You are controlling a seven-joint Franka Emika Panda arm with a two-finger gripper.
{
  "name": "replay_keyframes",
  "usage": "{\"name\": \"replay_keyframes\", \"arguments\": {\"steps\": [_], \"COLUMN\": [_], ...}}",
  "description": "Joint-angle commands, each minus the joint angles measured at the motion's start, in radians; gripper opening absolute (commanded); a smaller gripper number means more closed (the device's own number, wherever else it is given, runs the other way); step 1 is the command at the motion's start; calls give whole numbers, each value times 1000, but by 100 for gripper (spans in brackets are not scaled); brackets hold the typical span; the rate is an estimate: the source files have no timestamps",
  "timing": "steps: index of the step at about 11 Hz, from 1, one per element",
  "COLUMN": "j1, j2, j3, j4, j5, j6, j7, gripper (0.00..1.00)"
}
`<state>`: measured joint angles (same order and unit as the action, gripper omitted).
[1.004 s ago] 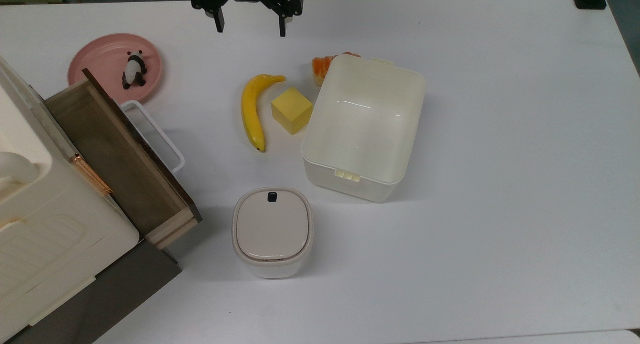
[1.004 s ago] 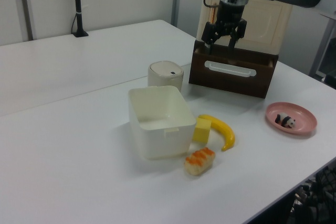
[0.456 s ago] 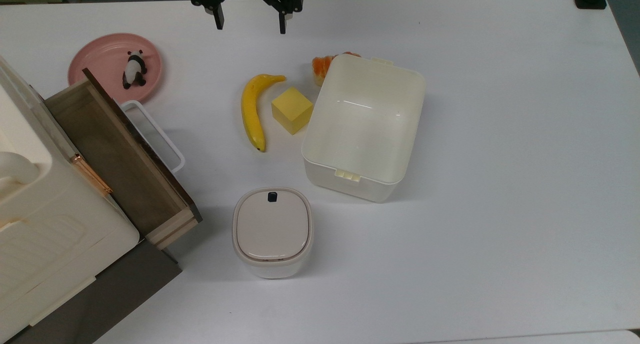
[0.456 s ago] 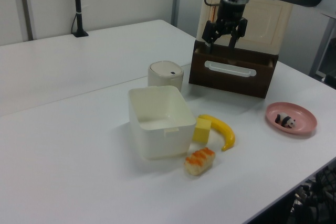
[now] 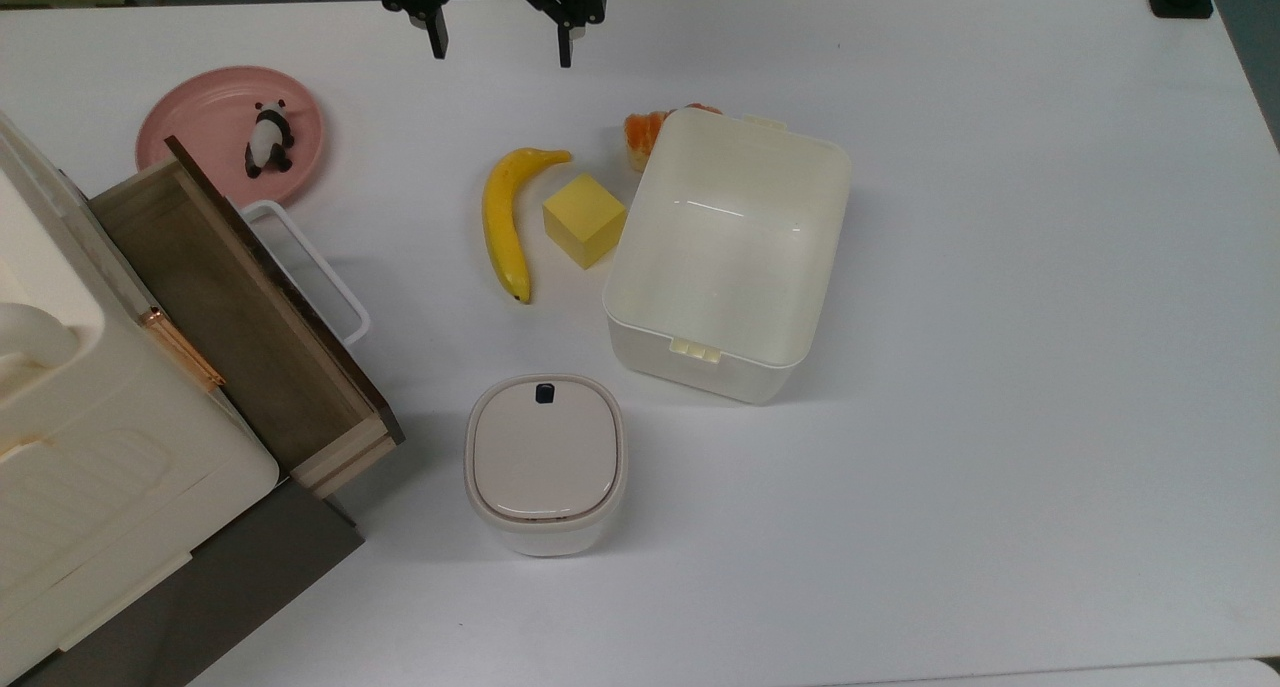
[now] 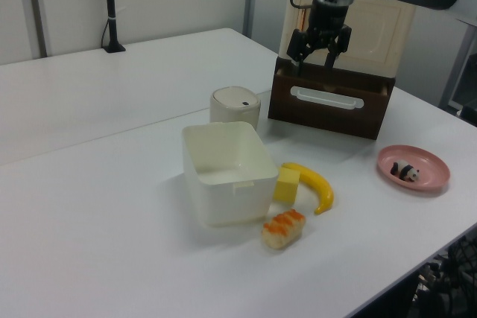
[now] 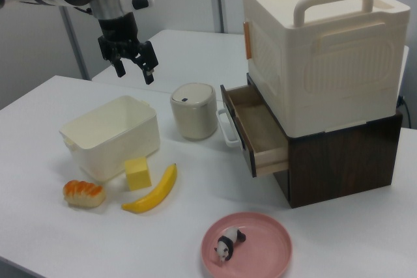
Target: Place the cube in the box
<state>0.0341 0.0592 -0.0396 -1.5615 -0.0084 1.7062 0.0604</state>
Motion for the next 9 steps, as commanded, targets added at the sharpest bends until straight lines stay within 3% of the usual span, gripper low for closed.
{"name": "replay_keyframes", "arguments": {"steps": [1,7,9], "j1": [21,23,23], "j2": [-33,-33,-33], "j3": [-25,-23,-20], "j4": [-34,-35,-40], "j5": [22,19,7], "j6": [6,4,4], "j7": [-8,-4,-106], "gripper": [100,100,100]}}
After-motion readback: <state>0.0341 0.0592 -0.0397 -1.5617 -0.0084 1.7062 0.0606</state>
